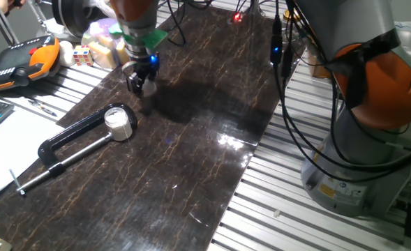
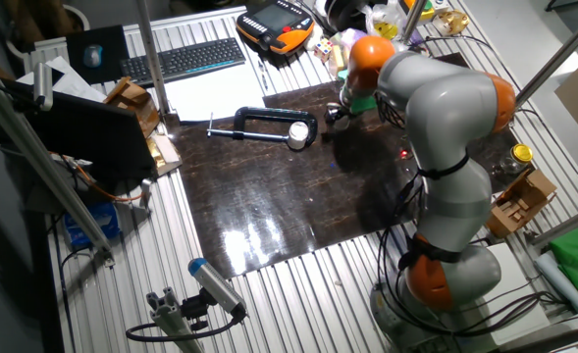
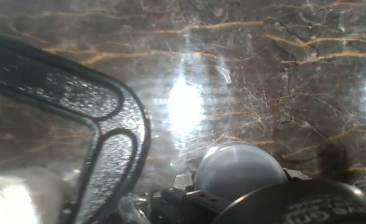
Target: Screw the lid onto the jar
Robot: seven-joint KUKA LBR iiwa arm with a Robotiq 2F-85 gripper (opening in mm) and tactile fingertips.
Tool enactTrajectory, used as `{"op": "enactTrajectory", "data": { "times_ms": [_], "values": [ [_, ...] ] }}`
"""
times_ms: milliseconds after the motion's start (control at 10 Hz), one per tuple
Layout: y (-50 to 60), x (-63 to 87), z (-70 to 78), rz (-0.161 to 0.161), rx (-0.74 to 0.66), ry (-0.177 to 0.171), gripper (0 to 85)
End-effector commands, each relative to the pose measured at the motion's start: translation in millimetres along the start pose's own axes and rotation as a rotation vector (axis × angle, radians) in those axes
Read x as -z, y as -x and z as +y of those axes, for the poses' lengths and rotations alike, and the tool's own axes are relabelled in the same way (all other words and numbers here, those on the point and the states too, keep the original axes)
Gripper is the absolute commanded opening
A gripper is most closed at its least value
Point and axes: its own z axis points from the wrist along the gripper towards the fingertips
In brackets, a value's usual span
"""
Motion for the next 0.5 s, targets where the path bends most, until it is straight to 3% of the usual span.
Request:
{"op": "enactTrajectory", "data": {
  "times_ms": [0, 400],
  "values": [
    [0.0, 7.4, 4.3, 0.004, -0.007, -0.002, 67.0],
    [-1.5, 29.7, 27.4, 0.001, -0.019, -0.023, 67.3]
  ]
}}
